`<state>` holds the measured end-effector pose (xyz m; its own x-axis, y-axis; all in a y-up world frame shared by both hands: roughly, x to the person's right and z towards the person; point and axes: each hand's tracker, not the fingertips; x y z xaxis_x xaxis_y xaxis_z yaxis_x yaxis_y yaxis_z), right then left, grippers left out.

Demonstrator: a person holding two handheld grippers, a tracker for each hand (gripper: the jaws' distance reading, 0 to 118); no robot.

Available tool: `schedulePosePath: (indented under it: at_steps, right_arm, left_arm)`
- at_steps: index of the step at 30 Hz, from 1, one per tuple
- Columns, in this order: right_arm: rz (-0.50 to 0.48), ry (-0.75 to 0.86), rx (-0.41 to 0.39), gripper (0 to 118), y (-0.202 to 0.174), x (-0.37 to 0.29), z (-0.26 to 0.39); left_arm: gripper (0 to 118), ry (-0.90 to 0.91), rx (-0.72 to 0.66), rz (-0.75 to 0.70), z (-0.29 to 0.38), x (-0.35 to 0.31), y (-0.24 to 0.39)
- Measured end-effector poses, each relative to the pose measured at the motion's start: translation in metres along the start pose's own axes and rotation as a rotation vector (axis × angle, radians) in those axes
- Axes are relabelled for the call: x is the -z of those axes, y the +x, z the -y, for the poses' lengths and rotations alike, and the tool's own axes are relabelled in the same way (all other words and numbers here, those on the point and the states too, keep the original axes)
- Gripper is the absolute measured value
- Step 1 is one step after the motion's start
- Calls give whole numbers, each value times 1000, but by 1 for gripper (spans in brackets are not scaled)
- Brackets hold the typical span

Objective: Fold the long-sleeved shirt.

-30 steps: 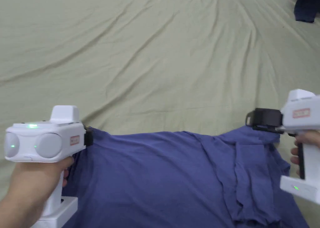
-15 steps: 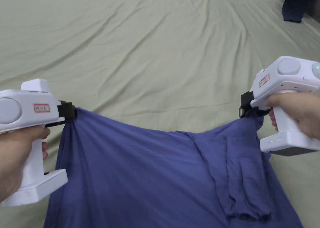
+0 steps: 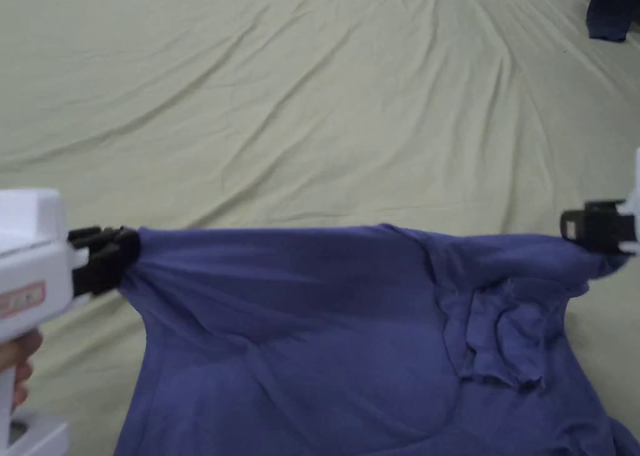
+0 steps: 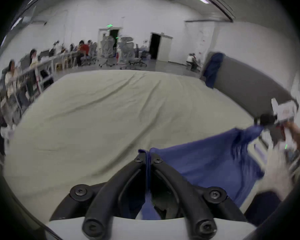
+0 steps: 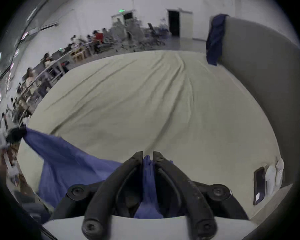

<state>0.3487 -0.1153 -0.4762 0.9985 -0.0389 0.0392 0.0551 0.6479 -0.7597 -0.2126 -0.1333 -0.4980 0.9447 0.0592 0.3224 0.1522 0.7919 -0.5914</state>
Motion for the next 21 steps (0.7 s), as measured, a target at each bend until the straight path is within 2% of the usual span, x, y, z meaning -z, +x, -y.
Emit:
schedulePosePath:
  at_steps: [2, 3, 5, 7, 10, 13, 16, 17, 18, 20, 21]
  right_arm:
    - [61, -7, -112, 12, -9, -17, 44]
    - [87, -13, -160, 12, -14, -27, 70]
    - [40, -71, -177, 12, -19, -29, 109]
    - [42, -133, -194, 12, -25, -22, 144]
    - [81, -193, -197, 12, -25, -9, 173]
    - [80, -209, -85, 12, -14, -1, 179]
    - [90, -202, -107, 14, -16, 6, 174]
    - [86, -212, -108, 19, -16, 10, 173]
    - [82, -215, -110, 26, -16, 13, 172]
    - [97, -194, -111, 47, -12, 9, 166]
    - [127, -227, -71, 68, -11, -1, 158]
  left_arm:
    - [2, -49, 123, -38, 37, -26, 8]
    - [2, -96, 113, -11, 53, -35, 10]
    - [2, -202, 74, 29, 85, -48, 13]
    - [2, -272, 24, 25, 118, -48, 16]
    - [2, -368, -55, 31, 153, -43, 14]
    - [2, -379, -141, 25, 172, -38, 7]
    - [3, -344, -173, 13, 172, -31, 0]
    - [5, -350, -184, 14, 171, -28, 0]
    - [16, -361, -208, 12, 170, -24, 0]
    - [70, -338, -227, -18, 162, -24, -2]
    - [95, -325, -250, -30, 151, -34, 2]
